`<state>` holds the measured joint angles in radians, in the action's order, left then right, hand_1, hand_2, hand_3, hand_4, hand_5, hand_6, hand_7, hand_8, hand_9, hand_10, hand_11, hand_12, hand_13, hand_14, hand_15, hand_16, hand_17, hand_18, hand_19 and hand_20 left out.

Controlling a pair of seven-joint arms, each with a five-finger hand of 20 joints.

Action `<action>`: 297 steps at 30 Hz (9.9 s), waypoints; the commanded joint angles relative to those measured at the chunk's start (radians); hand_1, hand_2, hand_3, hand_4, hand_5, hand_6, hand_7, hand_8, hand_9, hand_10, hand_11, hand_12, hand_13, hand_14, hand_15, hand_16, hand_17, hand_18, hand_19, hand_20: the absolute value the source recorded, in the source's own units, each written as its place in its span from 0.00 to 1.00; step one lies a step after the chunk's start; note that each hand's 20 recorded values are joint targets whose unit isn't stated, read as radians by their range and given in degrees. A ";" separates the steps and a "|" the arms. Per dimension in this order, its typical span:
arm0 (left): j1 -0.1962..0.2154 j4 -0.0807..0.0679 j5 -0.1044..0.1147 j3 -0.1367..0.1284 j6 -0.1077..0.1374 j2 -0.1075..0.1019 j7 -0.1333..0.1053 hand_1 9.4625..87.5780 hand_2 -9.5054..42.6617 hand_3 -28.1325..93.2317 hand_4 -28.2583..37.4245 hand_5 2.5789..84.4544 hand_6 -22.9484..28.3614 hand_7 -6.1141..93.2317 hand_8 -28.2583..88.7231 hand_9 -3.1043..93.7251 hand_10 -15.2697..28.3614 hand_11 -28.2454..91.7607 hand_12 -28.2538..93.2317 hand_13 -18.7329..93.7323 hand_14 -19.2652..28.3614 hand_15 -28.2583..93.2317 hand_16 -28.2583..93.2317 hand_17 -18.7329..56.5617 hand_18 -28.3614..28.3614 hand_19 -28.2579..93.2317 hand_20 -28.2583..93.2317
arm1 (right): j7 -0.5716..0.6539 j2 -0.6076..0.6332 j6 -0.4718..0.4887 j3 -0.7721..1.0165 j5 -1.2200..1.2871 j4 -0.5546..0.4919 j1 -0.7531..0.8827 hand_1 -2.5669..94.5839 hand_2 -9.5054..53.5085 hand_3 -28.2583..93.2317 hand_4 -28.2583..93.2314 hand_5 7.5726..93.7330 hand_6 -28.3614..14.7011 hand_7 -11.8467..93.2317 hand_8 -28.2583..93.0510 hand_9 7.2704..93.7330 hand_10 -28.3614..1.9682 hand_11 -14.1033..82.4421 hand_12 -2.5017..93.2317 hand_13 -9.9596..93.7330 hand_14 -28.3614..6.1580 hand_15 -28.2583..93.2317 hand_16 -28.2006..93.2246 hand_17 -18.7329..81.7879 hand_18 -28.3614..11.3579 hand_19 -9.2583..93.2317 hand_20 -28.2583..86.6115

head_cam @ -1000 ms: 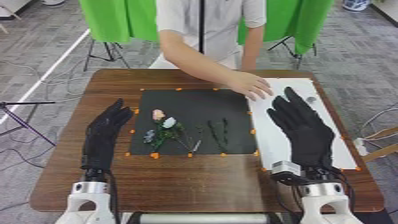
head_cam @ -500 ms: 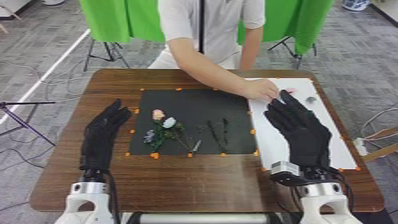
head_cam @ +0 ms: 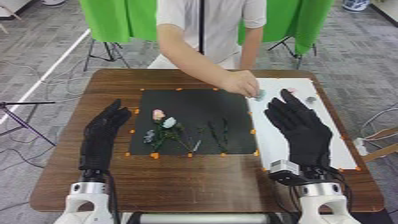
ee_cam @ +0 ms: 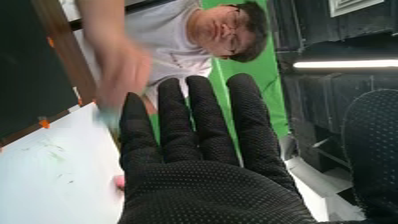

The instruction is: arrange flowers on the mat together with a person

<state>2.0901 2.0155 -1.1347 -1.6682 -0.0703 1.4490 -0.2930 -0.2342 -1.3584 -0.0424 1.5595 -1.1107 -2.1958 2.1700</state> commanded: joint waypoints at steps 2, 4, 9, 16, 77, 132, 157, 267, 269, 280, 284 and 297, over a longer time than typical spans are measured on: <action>0.010 -0.001 0.006 -0.002 -0.009 0.006 0.008 0.20 0.05 0.79 0.14 0.50 0.52 0.12 0.20 0.47 0.63 0.34 0.37 0.49 0.71 0.32 0.25 0.35 0.66 0.25 0.38 | -0.010 0.004 -0.005 -0.006 0.004 -0.012 0.006 0.10 0.26 0.88 0.07 0.37 0.62 0.22 0.16 0.39 0.45 0.19 0.14 0.40 0.49 0.32 0.31 0.35 0.38 0.14 0.47; 0.005 -0.003 0.004 -0.001 -0.013 0.004 0.009 0.20 0.05 0.79 0.14 0.50 0.52 0.12 0.20 0.47 0.63 0.34 0.37 0.49 0.71 0.32 0.25 0.35 0.66 0.25 0.38 | -0.011 0.006 -0.003 -0.005 0.003 -0.011 0.006 0.10 0.26 0.88 0.07 0.38 0.62 0.22 0.16 0.39 0.45 0.19 0.14 0.41 0.49 0.32 0.31 0.36 0.38 0.14 0.47; 0.005 -0.003 0.005 -0.003 -0.012 0.003 0.004 0.20 0.05 0.79 0.14 0.50 0.52 0.12 0.20 0.47 0.63 0.34 0.37 0.49 0.71 0.32 0.25 0.35 0.66 0.25 0.38 | -0.010 0.006 0.004 -0.006 -0.001 -0.010 0.005 0.10 0.26 0.88 0.07 0.38 0.61 0.22 0.16 0.40 0.45 0.19 0.14 0.41 0.49 0.32 0.31 0.36 0.38 0.14 0.47; 0.005 -0.004 0.004 -0.005 -0.013 0.006 0.003 0.20 0.05 0.79 0.14 0.50 0.52 0.13 0.20 0.47 0.63 0.34 0.37 0.49 0.71 0.32 0.25 0.35 0.66 0.25 0.38 | -0.001 0.003 0.004 -0.008 -0.002 -0.006 0.004 0.10 0.26 0.88 0.07 0.39 0.62 0.22 0.15 0.40 0.45 0.19 0.14 0.41 0.49 0.32 0.31 0.36 0.38 0.14 0.47; 0.025 0.003 0.017 0.011 0.049 0.002 -0.006 0.20 0.06 0.79 0.13 0.50 0.53 0.13 0.19 0.47 0.63 0.35 0.37 0.49 0.72 0.32 0.26 0.35 0.66 0.25 0.38 | 0.439 0.427 0.210 -0.143 -1.448 0.669 -0.859 0.56 0.00 0.78 0.00 0.61 0.79 0.32 0.15 0.69 0.56 0.33 0.22 0.84 0.62 0.48 0.45 0.57 0.34 0.65 0.57; 0.009 -0.003 0.023 0.013 0.028 0.003 0.008 0.20 0.06 0.79 0.13 0.51 0.53 0.13 0.19 0.47 0.63 0.35 0.37 0.49 0.72 0.32 0.26 0.35 0.66 0.25 0.38 | 0.372 0.475 0.057 -0.417 -1.217 0.391 -0.886 0.69 0.00 0.70 0.02 0.89 0.78 0.31 0.26 1.00 0.72 0.22 0.39 0.94 0.74 0.66 0.51 0.57 0.37 0.62 0.61; 0.013 -0.005 0.024 0.013 0.022 -0.001 0.013 0.20 0.06 0.79 0.13 0.51 0.53 0.13 0.19 0.47 0.63 0.35 0.37 0.49 0.72 0.32 0.26 0.35 0.66 0.25 0.38 | 0.269 0.387 0.174 -0.676 -1.320 0.495 -0.968 0.67 0.00 0.71 0.03 0.88 0.80 0.31 0.25 0.99 0.72 0.20 0.38 0.92 0.73 0.68 0.51 0.55 0.38 0.61 0.62; 0.011 -0.012 0.008 0.025 0.008 0.007 -0.007 0.21 0.04 0.78 0.15 0.50 0.52 0.13 0.19 0.47 0.63 0.35 0.37 0.49 0.72 0.32 0.26 0.35 0.65 0.25 0.39 | -0.021 -0.049 0.010 -0.007 -0.105 0.055 -0.001 0.08 0.24 0.88 0.07 0.35 0.63 0.22 0.15 0.38 0.46 0.19 0.12 0.38 0.51 0.31 0.30 0.34 0.41 0.11 0.45; 0.010 -0.012 0.009 0.024 0.007 0.008 -0.005 0.21 0.04 0.78 0.15 0.50 0.52 0.13 0.19 0.47 0.63 0.35 0.37 0.49 0.72 0.32 0.26 0.35 0.65 0.25 0.39 | -0.022 -0.049 0.009 -0.007 -0.106 0.054 0.000 0.08 0.24 0.88 0.07 0.35 0.63 0.22 0.15 0.38 0.45 0.19 0.12 0.38 0.51 0.32 0.30 0.34 0.41 0.11 0.46; 0.008 -0.014 0.009 0.024 0.001 0.010 -0.002 0.21 0.04 0.78 0.15 0.50 0.52 0.13 0.19 0.47 0.63 0.35 0.37 0.49 0.72 0.32 0.26 0.35 0.65 0.25 0.39 | -0.019 -0.049 0.013 -0.006 -0.107 0.051 0.006 0.08 0.24 0.88 0.07 0.37 0.62 0.22 0.15 0.39 0.46 0.19 0.12 0.40 0.47 0.33 0.31 0.35 0.39 0.12 0.46; 0.009 -0.014 0.012 0.021 0.001 0.010 -0.001 0.21 0.04 0.79 0.15 0.50 0.52 0.13 0.19 0.47 0.63 0.35 0.37 0.49 0.72 0.32 0.26 0.35 0.65 0.25 0.38 | -0.016 -0.049 0.013 -0.007 -0.110 0.052 0.004 0.08 0.25 0.88 0.07 0.37 0.62 0.22 0.15 0.39 0.46 0.19 0.12 0.41 0.47 0.33 0.32 0.35 0.39 0.12 0.46; 0.009 -0.014 0.013 0.024 0.002 0.006 0.002 0.20 0.04 0.79 0.14 0.50 0.52 0.13 0.19 0.47 0.63 0.35 0.37 0.49 0.72 0.32 0.26 0.35 0.65 0.25 0.38 | -0.007 -0.046 0.022 -0.001 -0.111 0.053 0.002 0.08 0.25 0.87 0.07 0.39 0.62 0.22 0.15 0.41 0.46 0.19 0.12 0.41 0.47 0.33 0.32 0.35 0.39 0.12 0.46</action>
<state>2.0829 2.0059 -1.1262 -1.6437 -0.0674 1.4501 -0.2994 -0.2448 -1.4030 -0.0316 1.5539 -1.2154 -2.1375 2.1611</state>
